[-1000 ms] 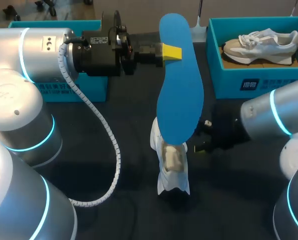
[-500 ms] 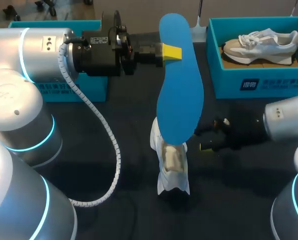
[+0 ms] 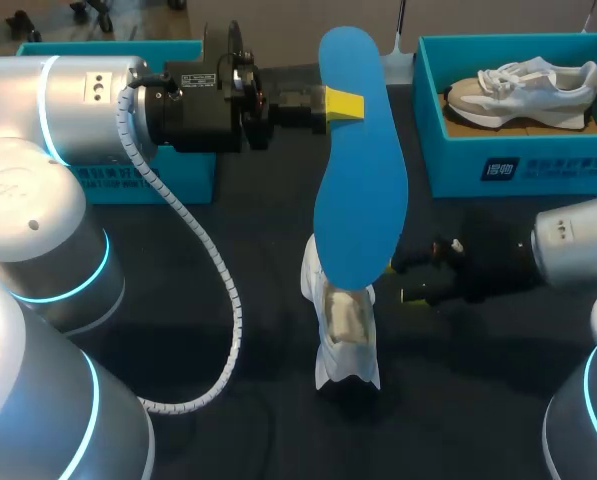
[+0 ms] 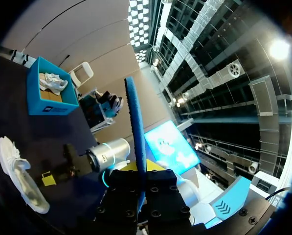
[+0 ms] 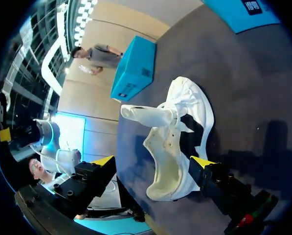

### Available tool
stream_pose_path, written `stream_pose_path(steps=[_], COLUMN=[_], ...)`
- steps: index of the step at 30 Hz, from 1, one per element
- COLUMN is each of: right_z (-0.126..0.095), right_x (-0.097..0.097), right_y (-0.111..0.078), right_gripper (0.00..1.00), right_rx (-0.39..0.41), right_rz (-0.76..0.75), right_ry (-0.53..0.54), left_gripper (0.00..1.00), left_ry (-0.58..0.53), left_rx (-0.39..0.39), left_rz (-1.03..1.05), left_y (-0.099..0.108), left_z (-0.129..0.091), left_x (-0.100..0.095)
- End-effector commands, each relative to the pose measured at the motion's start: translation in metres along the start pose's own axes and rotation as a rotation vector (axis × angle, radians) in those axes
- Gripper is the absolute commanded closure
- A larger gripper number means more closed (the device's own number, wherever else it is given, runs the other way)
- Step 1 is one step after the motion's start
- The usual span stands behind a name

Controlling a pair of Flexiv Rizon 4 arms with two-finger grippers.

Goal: Take the shoe out of the shoebox, open the shoe tongue, remove and reinsert the insole, then place the shoe into the shoebox

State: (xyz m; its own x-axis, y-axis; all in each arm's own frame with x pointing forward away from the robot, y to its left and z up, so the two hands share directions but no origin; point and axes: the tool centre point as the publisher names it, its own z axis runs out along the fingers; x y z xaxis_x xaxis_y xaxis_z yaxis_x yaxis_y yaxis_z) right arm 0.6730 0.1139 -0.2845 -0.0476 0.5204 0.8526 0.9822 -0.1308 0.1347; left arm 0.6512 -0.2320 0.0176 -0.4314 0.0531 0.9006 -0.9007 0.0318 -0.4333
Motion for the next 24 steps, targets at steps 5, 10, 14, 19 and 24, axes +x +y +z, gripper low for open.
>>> stream_pose_path(steps=[5, 10, 14, 19, 24], right_z=[-0.003, -0.019, -0.032, -0.049, -0.064], right_x=[0.019, 0.037, 0.046, 0.059, 0.066], right_y=[0.008, 0.018, 0.026, 0.034, 0.037], right_gripper=[0.0, 0.0, 0.0, 0.0, 0.0], right_rx=[0.002, 0.003, 0.019, 0.025, 0.017], right_rz=[0.047, 0.027, 0.048, 0.047, 0.059], right_ry=[0.115, 0.188, 0.196, 0.193, 0.239], left_gripper=[1.0, 1.0, 1.0, 1.0, 1.0], left_ry=[0.0, 0.0, 0.0, 0.0, 0.0], left_rx=[0.003, 0.003, 0.003, 0.003, 0.003], left_rz=[0.001, 0.001, 0.001, 0.001, 0.001], left_y=[0.002, 0.002, 0.002, 0.002, 0.002], left_z=[0.0, 0.0, 0.0, 0.0, 0.0], left_x=[-0.001, -0.001, -0.001, -0.001, -0.001])
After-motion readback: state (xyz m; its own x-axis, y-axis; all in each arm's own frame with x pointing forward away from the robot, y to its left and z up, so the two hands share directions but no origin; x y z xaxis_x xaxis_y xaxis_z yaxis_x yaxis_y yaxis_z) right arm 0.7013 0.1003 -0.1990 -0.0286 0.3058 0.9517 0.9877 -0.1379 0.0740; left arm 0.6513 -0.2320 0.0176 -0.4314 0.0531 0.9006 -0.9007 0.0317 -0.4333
